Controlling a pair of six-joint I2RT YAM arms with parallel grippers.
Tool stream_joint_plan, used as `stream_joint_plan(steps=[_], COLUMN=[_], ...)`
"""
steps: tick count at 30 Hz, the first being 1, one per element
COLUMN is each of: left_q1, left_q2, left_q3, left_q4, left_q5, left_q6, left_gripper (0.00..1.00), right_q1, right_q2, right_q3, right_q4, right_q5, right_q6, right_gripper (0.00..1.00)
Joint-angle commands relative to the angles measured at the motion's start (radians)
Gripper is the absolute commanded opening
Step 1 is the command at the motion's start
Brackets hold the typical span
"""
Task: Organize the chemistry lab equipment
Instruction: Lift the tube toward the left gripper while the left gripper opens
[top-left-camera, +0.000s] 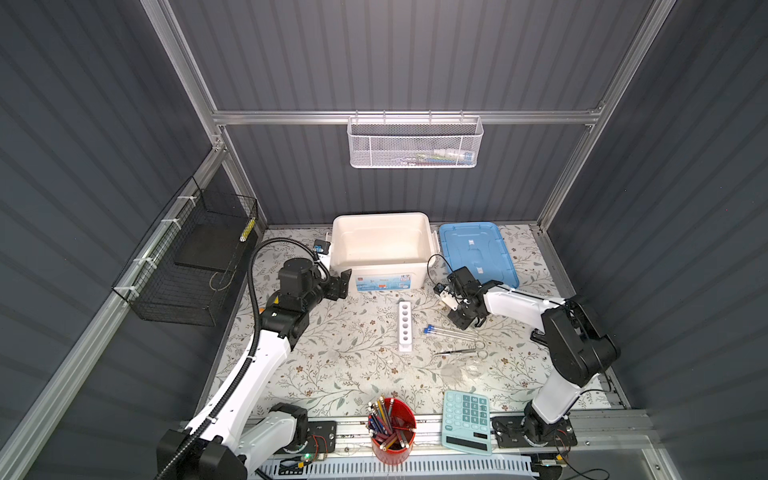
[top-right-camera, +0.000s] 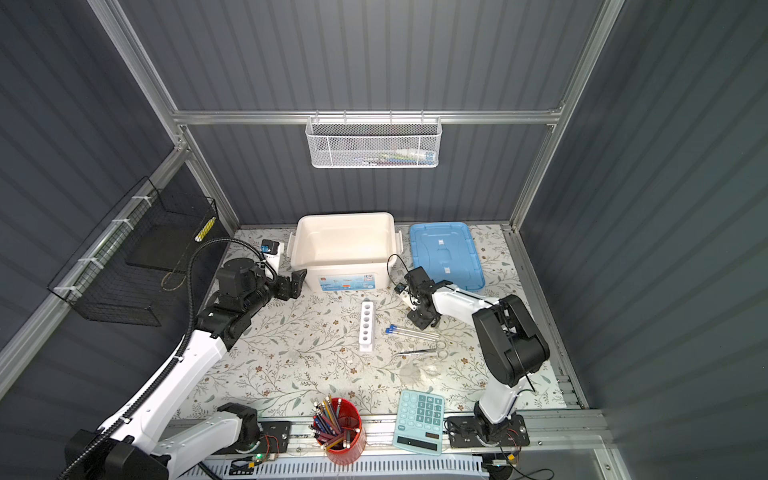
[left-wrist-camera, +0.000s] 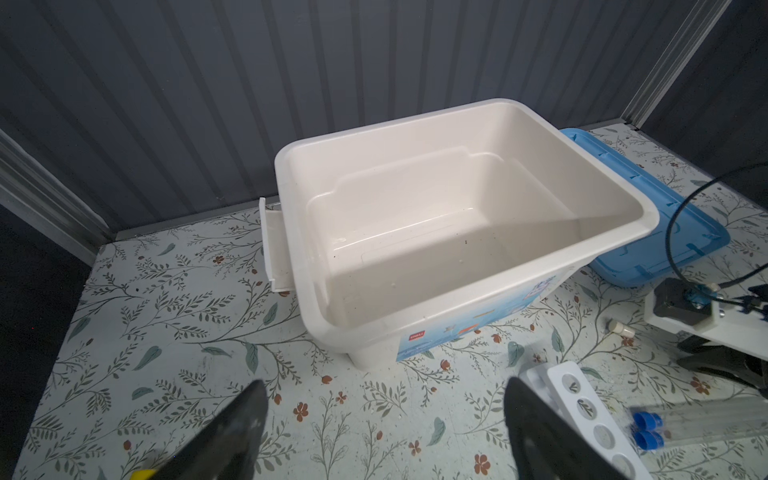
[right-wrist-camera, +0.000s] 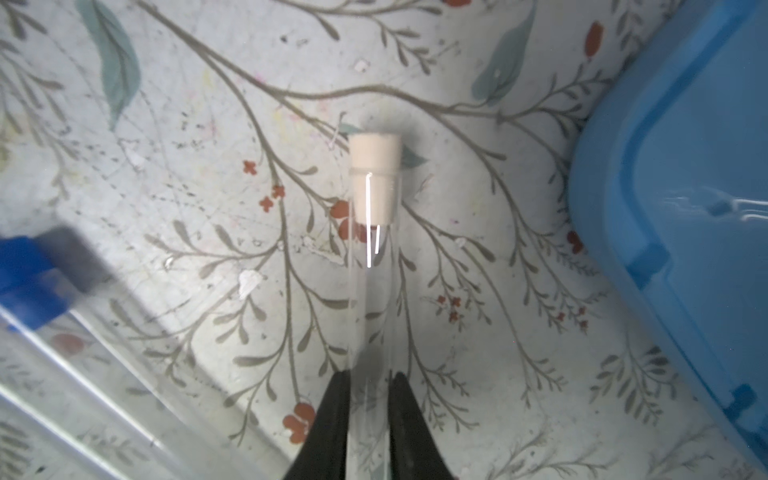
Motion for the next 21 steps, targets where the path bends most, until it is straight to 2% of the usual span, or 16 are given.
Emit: stream_joint_plan(steps=[1,11,14,21], left_q1=[0.003,0.003,0.003,0.002], left_q2=[-0.005,0.004,0.019,0.078], left_q3=[0.036,0.069,0.099,0.167], left_q4=[-0.018,-0.038,-0.050,-0.058], left_q5=[0.028,0.101,0.164,0.402], left_q6=[-0.007,-0.012,-0.014,-0.045], left_gripper=[0.89,0.88,0.87,0.85], right_q1=[-0.009,-0.011,-0.010,-0.010], right_q2=[-0.038,-0.177,-0.249,-0.410], right_q3=[-0.008,-0.038,-0.056,-0.073], right_q4=[0.008,0.028,0.037,0.044], right_q5=[0.026,0.030,0.023,-0.017], right_q6=[-0.004,0.045,0.057,0.077], right_gripper=[0.16,0.17,0.17,0.17])
